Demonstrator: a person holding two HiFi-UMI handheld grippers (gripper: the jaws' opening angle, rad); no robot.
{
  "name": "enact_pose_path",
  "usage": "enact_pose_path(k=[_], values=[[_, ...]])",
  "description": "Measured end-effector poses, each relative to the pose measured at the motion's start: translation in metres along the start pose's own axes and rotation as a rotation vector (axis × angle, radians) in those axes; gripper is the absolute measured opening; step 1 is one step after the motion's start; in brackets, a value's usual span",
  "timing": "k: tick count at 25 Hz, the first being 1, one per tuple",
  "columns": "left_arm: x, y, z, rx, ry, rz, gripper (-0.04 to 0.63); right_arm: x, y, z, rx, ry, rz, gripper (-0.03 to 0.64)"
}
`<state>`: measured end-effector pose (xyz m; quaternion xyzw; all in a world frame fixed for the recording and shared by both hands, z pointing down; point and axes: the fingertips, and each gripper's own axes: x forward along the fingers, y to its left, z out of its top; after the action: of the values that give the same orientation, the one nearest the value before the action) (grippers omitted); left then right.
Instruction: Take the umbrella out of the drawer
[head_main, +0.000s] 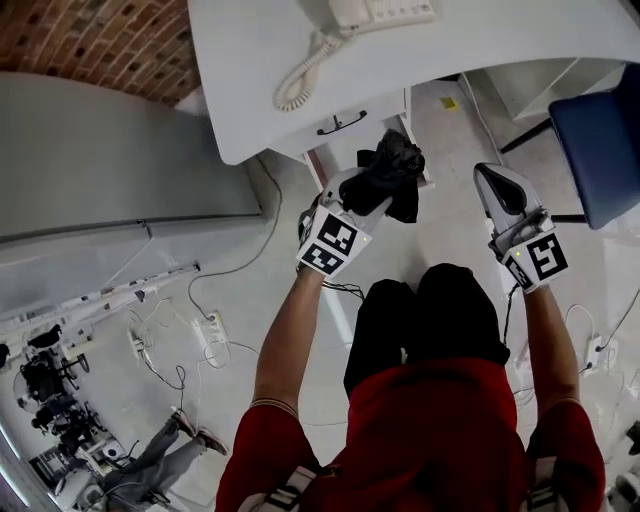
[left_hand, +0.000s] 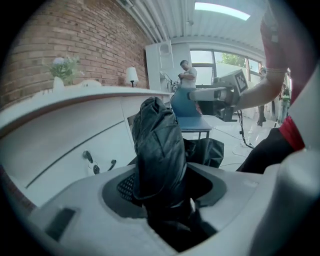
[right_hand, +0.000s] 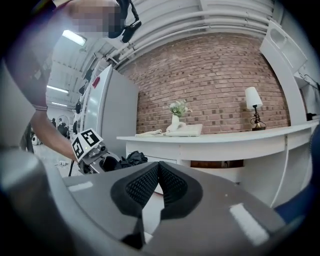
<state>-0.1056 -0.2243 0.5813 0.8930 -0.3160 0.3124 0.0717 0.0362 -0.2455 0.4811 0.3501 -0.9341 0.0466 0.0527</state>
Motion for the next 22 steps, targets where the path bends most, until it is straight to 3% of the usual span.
enact_pose_path(k=[6,13,22], values=[[-0.065,-0.012,0.046,-0.005,-0.060,0.037,0.227,-0.005,0.022,0.077,0.013,0.033,0.025,0.012],[-0.144,-0.027,0.115,-0.066,-0.134,0.102,0.227,-0.020,0.061,0.153,0.026,0.027,0.083,0.012],[-0.229,-0.040,0.205,-0.118,-0.289,0.233,0.227,-0.046,0.091,0.228,0.020,-0.068,0.112,0.012]])
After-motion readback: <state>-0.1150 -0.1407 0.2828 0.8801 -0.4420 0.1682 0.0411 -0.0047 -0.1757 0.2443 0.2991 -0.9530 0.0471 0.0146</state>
